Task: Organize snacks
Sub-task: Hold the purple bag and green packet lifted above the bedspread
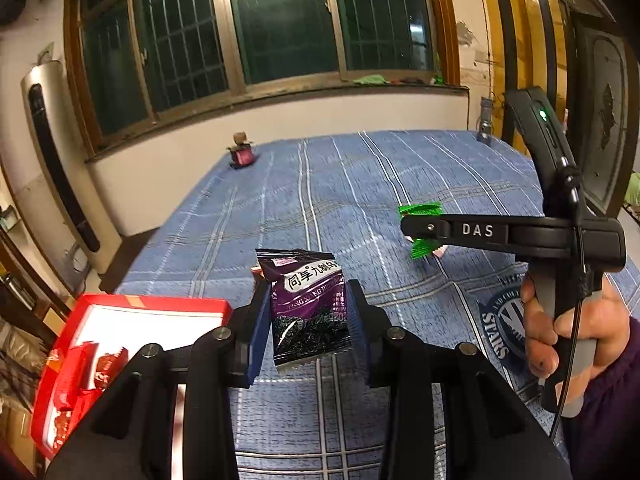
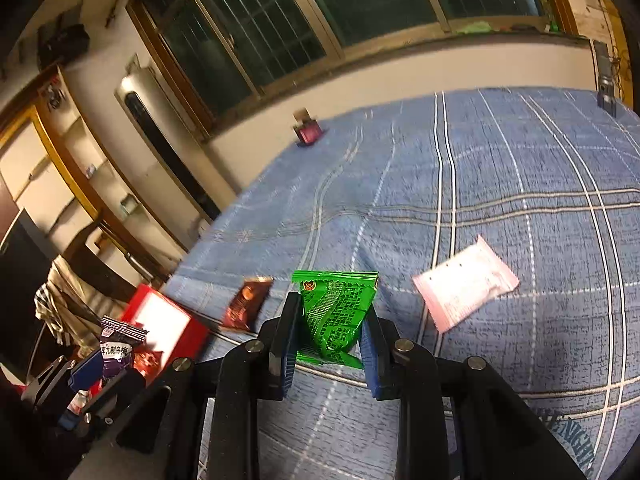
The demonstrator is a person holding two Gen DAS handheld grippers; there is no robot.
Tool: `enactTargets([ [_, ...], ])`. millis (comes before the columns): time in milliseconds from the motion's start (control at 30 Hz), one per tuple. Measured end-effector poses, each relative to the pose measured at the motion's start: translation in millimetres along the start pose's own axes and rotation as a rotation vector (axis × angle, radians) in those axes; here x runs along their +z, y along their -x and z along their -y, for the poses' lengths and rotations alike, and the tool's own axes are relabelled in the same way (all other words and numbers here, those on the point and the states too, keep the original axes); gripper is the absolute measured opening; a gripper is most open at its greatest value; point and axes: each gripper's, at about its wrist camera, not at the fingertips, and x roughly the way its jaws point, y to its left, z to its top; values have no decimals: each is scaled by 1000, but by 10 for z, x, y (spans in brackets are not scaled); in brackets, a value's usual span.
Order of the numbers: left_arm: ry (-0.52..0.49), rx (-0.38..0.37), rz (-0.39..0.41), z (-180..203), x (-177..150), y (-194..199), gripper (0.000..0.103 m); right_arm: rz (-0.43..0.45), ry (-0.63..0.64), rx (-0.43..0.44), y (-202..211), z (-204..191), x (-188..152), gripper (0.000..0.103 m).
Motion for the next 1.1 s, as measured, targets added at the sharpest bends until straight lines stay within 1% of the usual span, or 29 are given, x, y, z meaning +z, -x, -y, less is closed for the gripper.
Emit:
enactTargets([
  [167, 5, 36, 26, -73, 1, 63, 34, 54, -4, 6, 88, -30, 5, 27],
  [267, 13, 44, 26, -91, -19, 78, 34, 65, 5, 1, 90, -63, 5, 27],
  [533, 24, 66, 23, -115, -34, 66, 34, 50, 13, -34, 12, -71, -19, 27],
  [1100, 27, 74, 14, -116, -78, 44, 34, 56, 21, -48, 8, -99, -39, 27],
])
